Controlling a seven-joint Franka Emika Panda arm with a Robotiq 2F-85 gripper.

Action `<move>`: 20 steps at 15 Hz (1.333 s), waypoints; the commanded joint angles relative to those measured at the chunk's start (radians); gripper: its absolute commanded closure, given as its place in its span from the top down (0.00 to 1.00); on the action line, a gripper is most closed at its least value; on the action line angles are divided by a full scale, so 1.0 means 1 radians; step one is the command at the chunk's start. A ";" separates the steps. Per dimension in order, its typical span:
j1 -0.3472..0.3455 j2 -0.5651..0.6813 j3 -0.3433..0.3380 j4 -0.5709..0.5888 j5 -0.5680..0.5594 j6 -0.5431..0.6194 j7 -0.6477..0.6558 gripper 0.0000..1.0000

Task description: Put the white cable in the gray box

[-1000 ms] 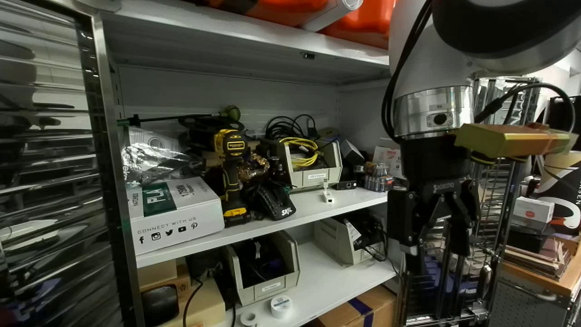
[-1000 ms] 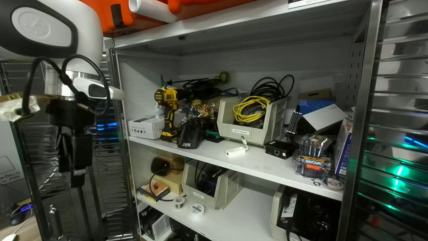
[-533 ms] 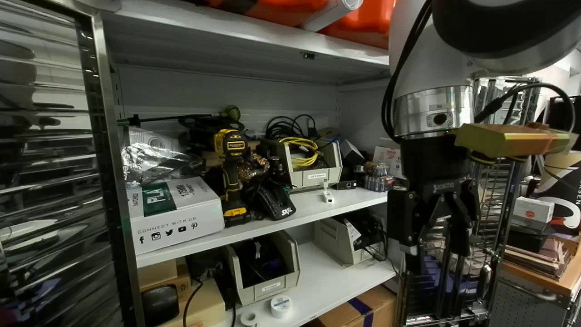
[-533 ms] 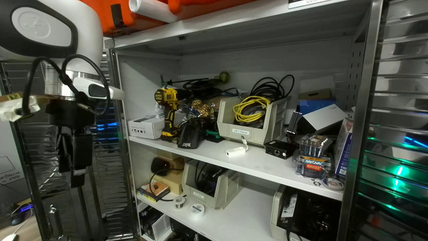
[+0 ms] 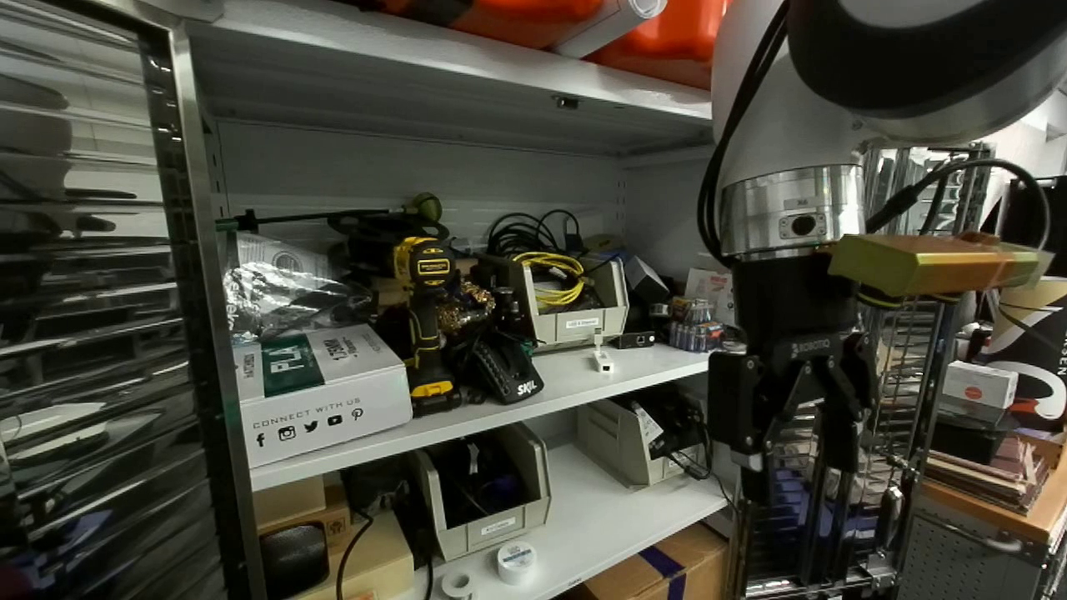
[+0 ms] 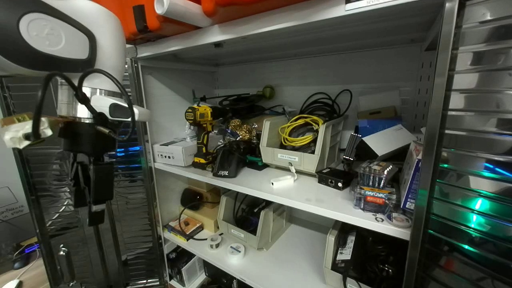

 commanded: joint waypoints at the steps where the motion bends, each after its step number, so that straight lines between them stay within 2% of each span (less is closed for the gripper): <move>1: -0.016 0.075 -0.006 0.046 -0.015 0.038 0.023 1.00; 5: -0.031 0.183 -0.013 0.109 -0.035 0.094 0.028 1.00; 11: -0.057 0.353 -0.043 0.222 -0.091 0.251 0.078 1.00; 12: -0.060 0.382 -0.057 0.235 -0.078 0.327 0.081 1.00; 15: -0.060 0.467 -0.078 0.318 -0.123 0.390 0.105 1.00; 18: -0.051 0.554 -0.098 0.423 -0.175 0.422 0.123 1.00; 20: -0.044 0.603 -0.108 0.505 -0.195 0.403 0.128 1.00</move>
